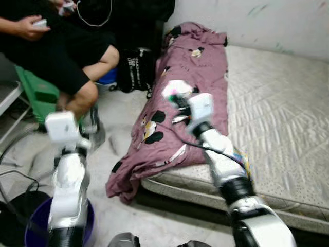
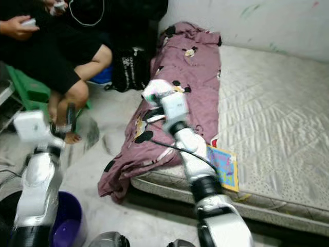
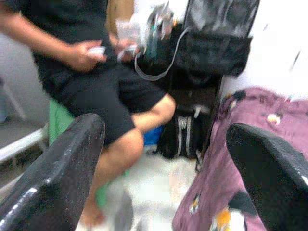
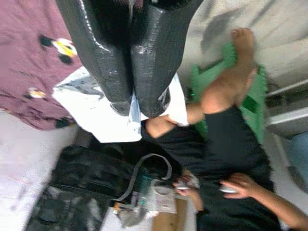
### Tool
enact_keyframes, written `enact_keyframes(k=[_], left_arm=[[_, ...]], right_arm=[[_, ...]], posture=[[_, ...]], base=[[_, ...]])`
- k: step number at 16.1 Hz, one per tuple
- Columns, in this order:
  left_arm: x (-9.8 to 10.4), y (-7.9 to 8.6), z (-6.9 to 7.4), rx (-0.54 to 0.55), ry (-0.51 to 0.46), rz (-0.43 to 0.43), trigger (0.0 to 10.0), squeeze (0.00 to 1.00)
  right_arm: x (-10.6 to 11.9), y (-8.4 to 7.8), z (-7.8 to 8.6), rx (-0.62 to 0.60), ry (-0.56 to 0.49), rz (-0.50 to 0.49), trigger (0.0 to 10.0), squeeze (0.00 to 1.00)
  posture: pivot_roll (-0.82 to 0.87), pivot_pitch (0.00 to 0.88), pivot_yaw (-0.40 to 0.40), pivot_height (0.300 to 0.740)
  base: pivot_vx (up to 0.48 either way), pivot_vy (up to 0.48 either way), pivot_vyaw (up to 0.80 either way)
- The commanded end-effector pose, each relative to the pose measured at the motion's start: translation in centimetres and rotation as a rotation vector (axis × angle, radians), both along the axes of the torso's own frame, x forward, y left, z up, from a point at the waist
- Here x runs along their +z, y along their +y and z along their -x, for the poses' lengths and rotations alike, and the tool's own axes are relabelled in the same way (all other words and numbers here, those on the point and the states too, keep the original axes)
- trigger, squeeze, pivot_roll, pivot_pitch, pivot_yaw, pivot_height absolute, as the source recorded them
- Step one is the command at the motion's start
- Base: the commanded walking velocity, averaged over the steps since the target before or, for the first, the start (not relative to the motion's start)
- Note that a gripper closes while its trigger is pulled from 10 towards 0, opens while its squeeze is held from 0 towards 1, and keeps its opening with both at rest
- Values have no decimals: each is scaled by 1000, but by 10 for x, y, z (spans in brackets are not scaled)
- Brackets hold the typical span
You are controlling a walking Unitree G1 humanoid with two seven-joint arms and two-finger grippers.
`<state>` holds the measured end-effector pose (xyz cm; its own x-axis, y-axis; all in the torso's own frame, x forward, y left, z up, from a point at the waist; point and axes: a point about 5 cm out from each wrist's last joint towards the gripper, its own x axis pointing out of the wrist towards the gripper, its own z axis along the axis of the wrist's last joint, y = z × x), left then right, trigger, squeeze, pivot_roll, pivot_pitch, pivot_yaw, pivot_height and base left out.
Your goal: Clean up the room
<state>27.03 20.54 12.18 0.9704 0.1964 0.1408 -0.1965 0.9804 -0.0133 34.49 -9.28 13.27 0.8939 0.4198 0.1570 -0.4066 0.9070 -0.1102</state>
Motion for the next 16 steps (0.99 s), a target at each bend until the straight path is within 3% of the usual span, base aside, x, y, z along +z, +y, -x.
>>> enact_keyframes(k=[1,6,8,11,13,16], left_arm=[[-3,4,6,-11,8,3,10000,0],[-6,-7,6,-39,14,34,10000,0],[-15,-6,15,6,42,40,10000,0],[-28,-11,25,5,81,20,10000,0],[-25,-16,22,5,72,20,10000,0],[-18,-19,19,5,50,14,10000,0]], right_arm=[[-3,-9,1,-32,11,22,10000,0],[-6,-8,5,-27,19,10,10000,0],[-11,-30,15,-117,33,-11,10000,0],[-22,-41,24,-108,52,38,10000,0],[-20,-37,20,-89,50,45,10000,0],[-15,-17,13,-53,54,23,10000,0]], posture=[[100,14,-50,740],[95,0,-37,740],[81,0,-41,740],[83,0,-55,740],[102,0,-64,740],[160,0,-71,740]], base=[[0,0,788],[0,0,786],[0,0,763],[0,0,735],[0,0,725],[0,0,717]])
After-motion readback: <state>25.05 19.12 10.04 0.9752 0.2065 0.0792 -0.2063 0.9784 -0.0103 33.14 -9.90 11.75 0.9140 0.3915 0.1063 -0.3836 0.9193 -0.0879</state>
